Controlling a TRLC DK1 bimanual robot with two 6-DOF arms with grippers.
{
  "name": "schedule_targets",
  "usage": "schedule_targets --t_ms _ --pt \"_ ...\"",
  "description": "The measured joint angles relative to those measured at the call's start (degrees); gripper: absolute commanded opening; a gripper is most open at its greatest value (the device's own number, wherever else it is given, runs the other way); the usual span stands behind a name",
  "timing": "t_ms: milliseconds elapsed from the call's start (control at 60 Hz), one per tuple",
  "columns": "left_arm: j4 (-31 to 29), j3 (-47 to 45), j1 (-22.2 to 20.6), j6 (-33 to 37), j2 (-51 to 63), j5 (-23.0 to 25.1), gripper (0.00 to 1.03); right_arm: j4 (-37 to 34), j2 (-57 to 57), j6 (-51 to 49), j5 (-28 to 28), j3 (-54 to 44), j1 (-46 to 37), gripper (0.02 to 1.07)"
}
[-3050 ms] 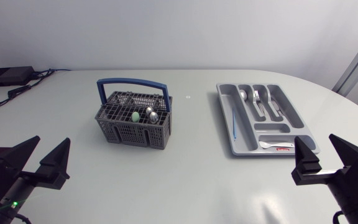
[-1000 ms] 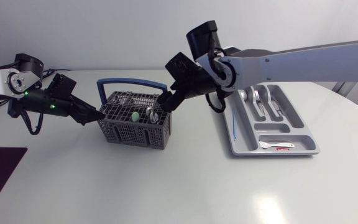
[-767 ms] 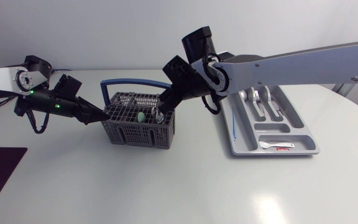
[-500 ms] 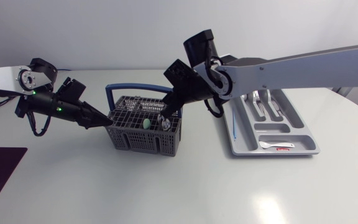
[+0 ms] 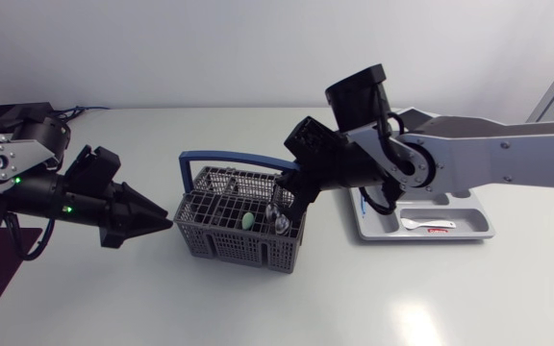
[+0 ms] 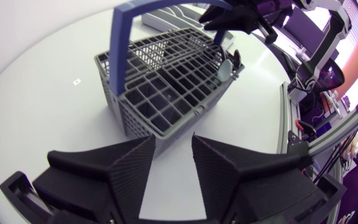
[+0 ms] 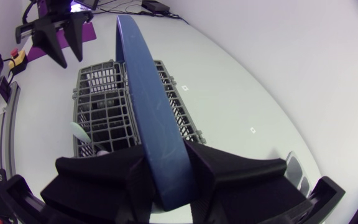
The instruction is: Unload the cutlery basket into the drawer organizer.
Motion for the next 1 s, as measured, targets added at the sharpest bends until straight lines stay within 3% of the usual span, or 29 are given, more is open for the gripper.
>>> schedule_targets --t_ms 167,200,233,267,300,650,767,833,883,1000 --pt "-0.61 -4.37 -0.57 0.39 -4.00 -0.02 0.42 0.02 -0.28 -0.02 -0.02 -0.22 -0.76 0.32" --pt "-0.85 -4.87 -0.57 0.39 -4.87 -0.02 0.42 0.02 -0.35 -0.02 0.00 -0.31 -0.79 0.36" --pt "-1.03 -5.20 -0.57 0.39 -5.55 -0.02 0.42 0.00 -0.46 -0.04 0.09 -0.37 -0.79 0.52" --pt "-1.11 -5.35 -0.57 0.39 -6.23 -0.02 0.42 0.00 -0.63 -0.07 0.35 -0.44 -0.79 0.82" --pt "-1.27 -5.35 -0.57 0.39 -6.78 -0.02 0.42 0.00 -0.92 -0.07 0.44 -0.48 -0.79 1.05" --pt "-0.70 -2.29 0.48 0.15 -7.23 0.00 0.43 -3.17 -10.32 0.00 1.03 -0.74 -2.29 1.01" --pt "2.32 0.90 0.90 -0.11 -1.86 0.00 0.43 -3.72 -12.94 0.09 1.51 -2.54 -2.45 0.77" --pt "2.93 3.15 1.27 -0.26 2.54 0.00 0.43 -5.01 -14.82 0.22 1.51 -4.15 -2.84 0.49" --pt "3.98 4.48 1.73 -0.33 5.64 -0.04 0.43 -5.99 -16.41 0.24 1.55 -5.25 -3.50 0.34" --pt "5.97 7.15 2.51 -0.70 11.28 -0.72 0.43 -7.17 -19.67 0.44 1.38 -7.37 -5.53 0.30"
